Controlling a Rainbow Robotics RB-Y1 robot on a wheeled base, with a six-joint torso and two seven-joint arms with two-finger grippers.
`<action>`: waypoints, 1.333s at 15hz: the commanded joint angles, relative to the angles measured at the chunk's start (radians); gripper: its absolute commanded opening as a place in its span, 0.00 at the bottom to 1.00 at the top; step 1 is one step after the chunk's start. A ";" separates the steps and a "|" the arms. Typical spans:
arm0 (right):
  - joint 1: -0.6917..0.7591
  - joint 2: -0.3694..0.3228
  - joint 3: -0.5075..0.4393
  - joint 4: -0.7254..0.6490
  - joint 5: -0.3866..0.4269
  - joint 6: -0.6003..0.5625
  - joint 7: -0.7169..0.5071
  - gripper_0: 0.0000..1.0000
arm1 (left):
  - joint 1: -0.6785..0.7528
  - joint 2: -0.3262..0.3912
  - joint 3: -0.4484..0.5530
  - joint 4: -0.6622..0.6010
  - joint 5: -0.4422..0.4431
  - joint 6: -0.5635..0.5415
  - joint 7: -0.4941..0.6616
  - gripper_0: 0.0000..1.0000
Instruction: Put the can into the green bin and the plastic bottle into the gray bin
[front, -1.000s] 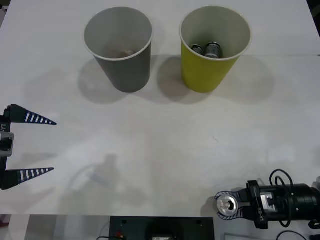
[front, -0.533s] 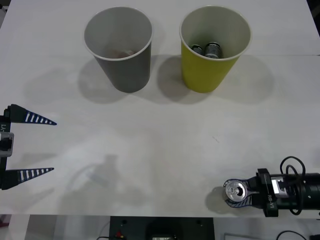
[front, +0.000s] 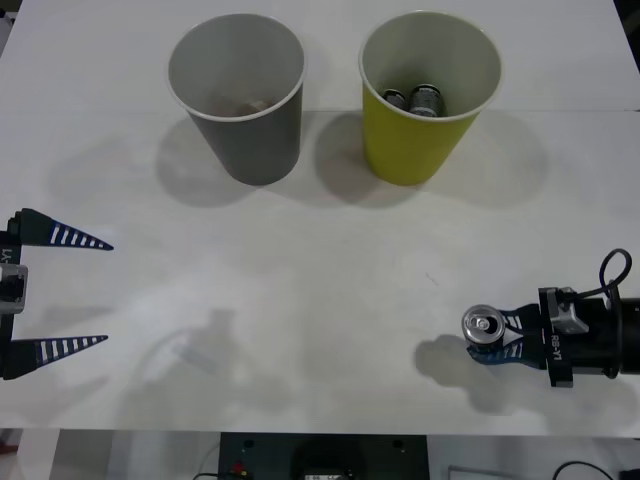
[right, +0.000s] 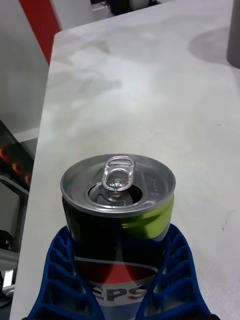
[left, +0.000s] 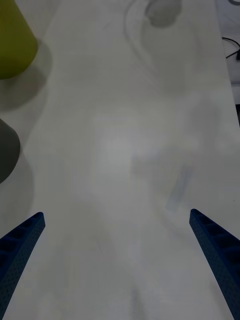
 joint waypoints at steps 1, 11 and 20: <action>0.011 -0.019 -0.031 -0.098 0.085 0.080 -0.193 0.00 | 0.000 0.000 0.000 0.000 0.000 0.000 0.000 1.00; 0.022 -0.079 -0.182 -0.513 0.537 0.153 -1.167 0.00 | 0.000 0.000 0.000 0.000 0.000 0.000 0.000 1.00; -0.173 -0.244 -0.248 -0.579 0.577 -0.006 -1.579 0.00 | 0.000 0.000 0.000 0.000 0.000 0.000 0.000 1.00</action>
